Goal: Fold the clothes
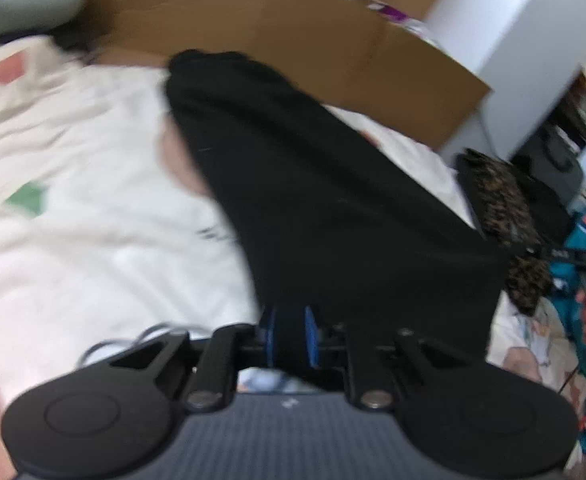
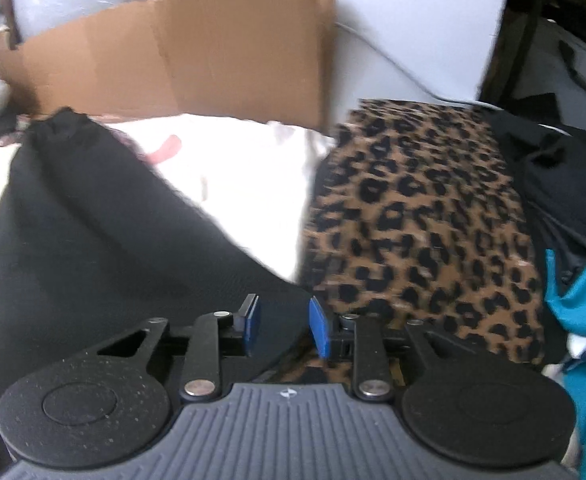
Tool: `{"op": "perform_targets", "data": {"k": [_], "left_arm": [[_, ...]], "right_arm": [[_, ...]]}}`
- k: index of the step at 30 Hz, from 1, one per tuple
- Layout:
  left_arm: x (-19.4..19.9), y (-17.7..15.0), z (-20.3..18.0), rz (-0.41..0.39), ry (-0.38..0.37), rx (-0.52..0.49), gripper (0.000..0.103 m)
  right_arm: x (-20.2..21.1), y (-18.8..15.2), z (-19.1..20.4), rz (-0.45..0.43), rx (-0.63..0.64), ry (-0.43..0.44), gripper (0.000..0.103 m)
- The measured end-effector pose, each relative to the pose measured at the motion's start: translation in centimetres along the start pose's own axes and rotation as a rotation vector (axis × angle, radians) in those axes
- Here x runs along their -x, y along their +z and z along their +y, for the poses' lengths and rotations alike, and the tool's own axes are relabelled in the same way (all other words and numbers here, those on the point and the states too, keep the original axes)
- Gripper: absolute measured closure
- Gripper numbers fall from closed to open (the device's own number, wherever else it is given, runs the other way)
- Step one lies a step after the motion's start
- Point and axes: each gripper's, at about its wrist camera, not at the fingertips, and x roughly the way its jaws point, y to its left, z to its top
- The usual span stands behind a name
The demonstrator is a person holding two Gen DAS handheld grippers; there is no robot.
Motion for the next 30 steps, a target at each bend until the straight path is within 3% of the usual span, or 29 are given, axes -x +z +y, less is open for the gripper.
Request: {"op": "perform_targets", "data": {"k": [5,14,19,25,30], "left_arm": [[-3.0,-0.3,-2.7,0.051,-0.035,-0.105,0.066],[-4.7,-4.0,-6.0,0.103,-0.091,-0.168,0.054],[-3.5,-5.3,-6.9,0.118,-0.176,-0.192,0.054],[-1.9,-5.3,-6.1,0.16,-0.241,-0.109,0.058],[-1.9,-5.3,-4.1,0.212,-0.261,0.056,0.057]], "right_arm": [[-1.3,0.0,3.6,0.017,0.059,0.129,0.064],[-3.1,-2.3,11.9,0.106,0.226,0.32,0.054],[-3.4,-3.8,14.8,0.16,0.33,0.349,0.053],[-3.0,-5.3,14.6,0.217,0.355,0.313,0.046],[-2.2,-7.1,13.1,0.239,0.348,0.288,0.044]]}}
